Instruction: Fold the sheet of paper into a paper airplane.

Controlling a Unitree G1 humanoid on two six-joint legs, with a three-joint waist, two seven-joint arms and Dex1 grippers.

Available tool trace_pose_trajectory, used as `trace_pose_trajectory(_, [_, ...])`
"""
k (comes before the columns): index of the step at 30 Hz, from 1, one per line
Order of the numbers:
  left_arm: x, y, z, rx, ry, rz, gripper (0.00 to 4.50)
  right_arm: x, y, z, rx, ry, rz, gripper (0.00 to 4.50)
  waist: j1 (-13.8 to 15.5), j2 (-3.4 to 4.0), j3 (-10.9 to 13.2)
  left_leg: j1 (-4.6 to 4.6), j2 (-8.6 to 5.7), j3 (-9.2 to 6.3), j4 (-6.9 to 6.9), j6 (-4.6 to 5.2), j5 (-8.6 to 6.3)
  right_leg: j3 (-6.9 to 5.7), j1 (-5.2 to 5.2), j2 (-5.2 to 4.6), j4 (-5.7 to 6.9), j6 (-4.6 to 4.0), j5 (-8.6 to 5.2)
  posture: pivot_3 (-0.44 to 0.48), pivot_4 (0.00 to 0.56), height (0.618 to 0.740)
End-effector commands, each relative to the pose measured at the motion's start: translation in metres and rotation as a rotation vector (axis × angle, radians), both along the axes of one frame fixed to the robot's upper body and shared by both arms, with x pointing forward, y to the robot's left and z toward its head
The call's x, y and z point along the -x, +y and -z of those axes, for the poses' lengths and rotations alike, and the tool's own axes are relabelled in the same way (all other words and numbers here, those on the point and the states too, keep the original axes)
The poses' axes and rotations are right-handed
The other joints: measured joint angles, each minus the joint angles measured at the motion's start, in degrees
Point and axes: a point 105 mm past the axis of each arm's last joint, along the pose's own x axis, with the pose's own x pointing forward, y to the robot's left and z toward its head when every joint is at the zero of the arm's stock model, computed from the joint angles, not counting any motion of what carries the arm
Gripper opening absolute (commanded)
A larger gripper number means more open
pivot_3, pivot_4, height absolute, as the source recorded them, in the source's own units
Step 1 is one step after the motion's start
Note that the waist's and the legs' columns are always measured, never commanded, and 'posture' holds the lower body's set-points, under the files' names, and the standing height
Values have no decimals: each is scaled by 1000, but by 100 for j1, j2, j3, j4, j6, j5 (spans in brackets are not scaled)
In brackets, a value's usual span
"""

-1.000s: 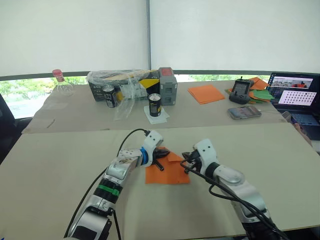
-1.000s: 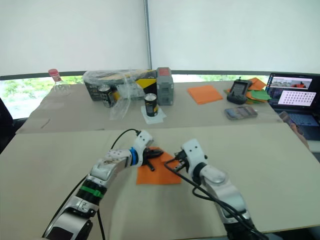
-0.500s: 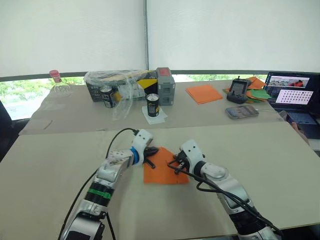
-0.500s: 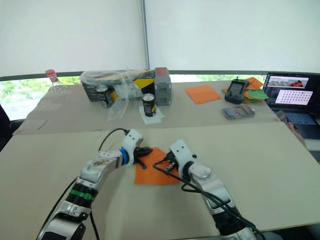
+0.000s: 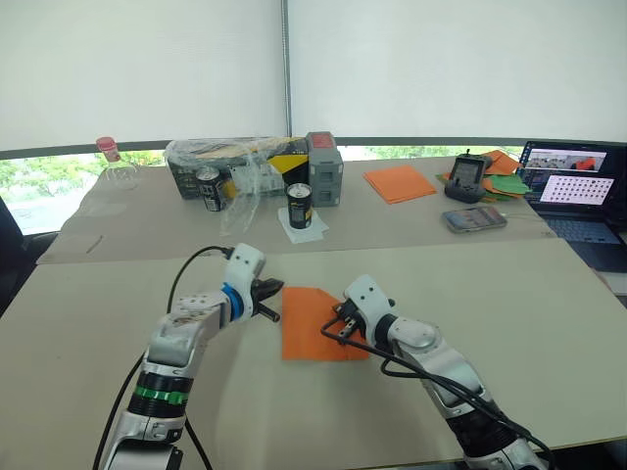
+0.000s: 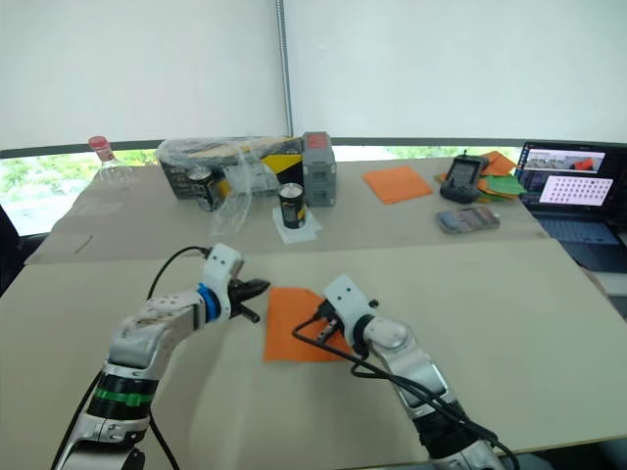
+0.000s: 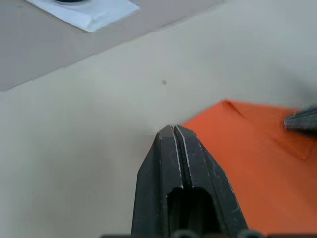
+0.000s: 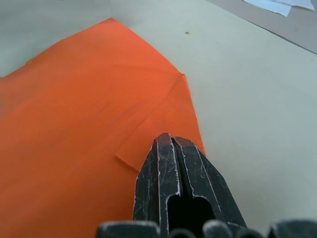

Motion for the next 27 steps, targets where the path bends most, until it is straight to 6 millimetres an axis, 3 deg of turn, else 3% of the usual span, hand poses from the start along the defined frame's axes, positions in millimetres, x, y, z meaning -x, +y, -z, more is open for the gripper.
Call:
trace_pose_trajectory(1, [0, 18, -22, 136, -15, -105, 0, 7, 2, 15, 27, 52, -34, 26, 1, 0, 0, 1, 0, 0, 0, 0, 0, 0, 2, 0, 0, 0, 0, 0, 150, 740])
trace_pose_trajectory(4, [5, 29, -19, 221, 50, -148, 0, 8, 3, 16, 23, 54, -42, 26, 2, 0, 0, 3, -1, 0, 0, 0, 0, 0, 3, 0, 0, 0, 0, 0, 150, 740])
trace_pose_trajectory(11, [14, 18, -25, 391, 121, -119, 2228, 10, 13, 13, 6, 36, -85, 0, 2, -1, 0, 5, -1, 0, 0, -23, 13, 0, 6, 0, -1, 0, 0, 0, 150, 740])
trace_pose_trajectory(15, [13, 11, -12, 422, 213, -132, 3494, 10, 13, 13, 12, 31, -93, 0, -1, -1, 0, 5, -1, 0, 0, -23, 13, 0, 5, 1, 0, 0, 0, 0, 150, 740])
trace_pose_trajectory(23, [20, -3, 15, 443, 377, -111, 3494, 12, 13, 14, 14, 27, -80, 0, -2, -2, 0, 5, -1, 0, -1, -27, 15, 1, 5, 1, 0, 0, 0, 0, 150, 740])
trace_pose_trajectory(27, [20, -14, 14, 489, 403, -85, 3494, 12, 12, 14, 15, 25, -76, 0, 15, -2, 0, 4, -3, 0, -1, -29, 16, 1, 6, -1, -2, 0, 0, 0, 150, 740])
